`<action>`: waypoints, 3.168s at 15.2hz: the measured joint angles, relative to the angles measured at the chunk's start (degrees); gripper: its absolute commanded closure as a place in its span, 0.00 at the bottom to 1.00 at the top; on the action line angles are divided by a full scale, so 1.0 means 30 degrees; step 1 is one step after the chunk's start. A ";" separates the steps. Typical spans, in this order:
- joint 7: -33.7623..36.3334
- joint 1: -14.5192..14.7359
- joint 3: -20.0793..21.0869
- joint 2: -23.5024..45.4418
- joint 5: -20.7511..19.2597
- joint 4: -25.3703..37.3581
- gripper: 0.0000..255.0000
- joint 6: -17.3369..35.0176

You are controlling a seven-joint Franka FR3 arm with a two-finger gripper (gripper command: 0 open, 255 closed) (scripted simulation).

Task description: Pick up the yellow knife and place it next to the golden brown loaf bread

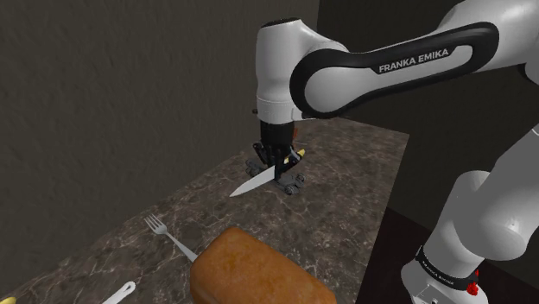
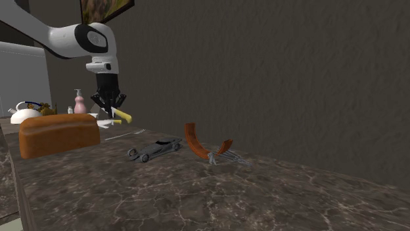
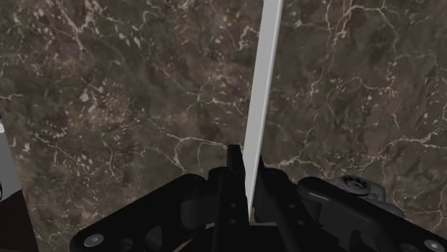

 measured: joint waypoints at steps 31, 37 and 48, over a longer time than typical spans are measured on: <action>0.1044 -0.0042 0.0554 0.2462 -0.1023 -0.4734 1.00 0.6997; 0.1040 -0.0042 0.0554 0.2474 -0.1031 -0.4744 0.00 0.7012; 0.0583 0.0037 0.0412 0.1253 -0.0428 -0.3403 0.00 0.4572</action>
